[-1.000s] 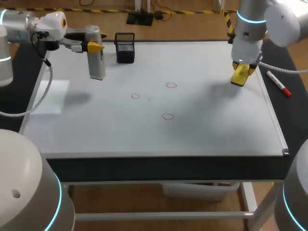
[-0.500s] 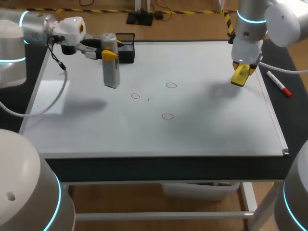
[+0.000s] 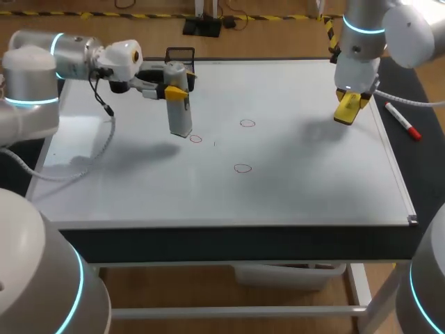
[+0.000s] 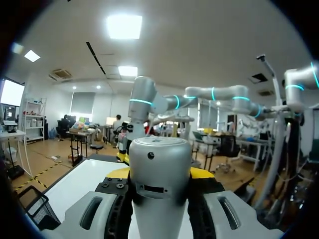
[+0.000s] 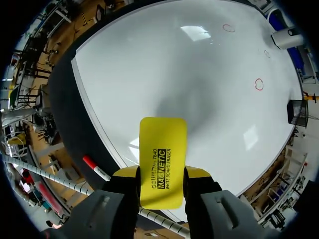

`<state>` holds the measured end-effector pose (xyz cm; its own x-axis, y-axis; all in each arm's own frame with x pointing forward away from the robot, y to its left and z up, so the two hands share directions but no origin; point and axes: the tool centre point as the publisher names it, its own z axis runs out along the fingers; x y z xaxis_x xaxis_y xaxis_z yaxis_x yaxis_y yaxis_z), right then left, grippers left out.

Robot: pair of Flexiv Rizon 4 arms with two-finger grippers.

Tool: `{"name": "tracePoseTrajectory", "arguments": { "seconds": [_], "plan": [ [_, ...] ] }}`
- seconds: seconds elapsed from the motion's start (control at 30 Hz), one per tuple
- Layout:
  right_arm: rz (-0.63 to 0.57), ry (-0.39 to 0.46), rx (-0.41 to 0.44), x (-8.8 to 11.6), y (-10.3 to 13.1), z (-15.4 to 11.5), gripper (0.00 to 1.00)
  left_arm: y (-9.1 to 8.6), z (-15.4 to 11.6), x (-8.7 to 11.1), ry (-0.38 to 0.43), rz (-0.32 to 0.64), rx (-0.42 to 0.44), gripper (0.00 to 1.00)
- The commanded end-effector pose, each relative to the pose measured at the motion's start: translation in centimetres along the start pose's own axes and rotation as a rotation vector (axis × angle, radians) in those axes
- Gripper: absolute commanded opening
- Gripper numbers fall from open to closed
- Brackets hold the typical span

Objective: Pick up the inspection probe, press it on each red-marked spot on the whiteboard one by one, put down the probe, pick up the eraser, and wipe off all the red marks.

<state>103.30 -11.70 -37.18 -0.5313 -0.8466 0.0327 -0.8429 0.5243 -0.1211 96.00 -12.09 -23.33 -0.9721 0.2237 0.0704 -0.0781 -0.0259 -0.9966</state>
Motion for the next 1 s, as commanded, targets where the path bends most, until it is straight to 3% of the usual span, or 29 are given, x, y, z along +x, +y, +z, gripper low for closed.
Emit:
{"name": "tracePoseTrajectory", "arguments": {
  "seconds": [0.03, 0.63, 1.0],
  "plan": [
    [-0.002, 0.004, 0.002, 0.0, 0.0, -0.2, 0.0, 0.9, 0.8, -0.6, -0.001, 0.0, 0.015, 0.0],
    [-0.002, 0.004, 0.002, 0.0, 0.0, -0.2, 0.0, 3.1, 1.3, -2.2, -0.018, -0.026, 0.022, 0.0],
    [-0.002, 0.004, 0.002, 0.0, 0.0, -0.2, 0.0, 3.5, 1.2, -2.7, -0.023, -0.04, 0.026, 0.0]
  ]
}}
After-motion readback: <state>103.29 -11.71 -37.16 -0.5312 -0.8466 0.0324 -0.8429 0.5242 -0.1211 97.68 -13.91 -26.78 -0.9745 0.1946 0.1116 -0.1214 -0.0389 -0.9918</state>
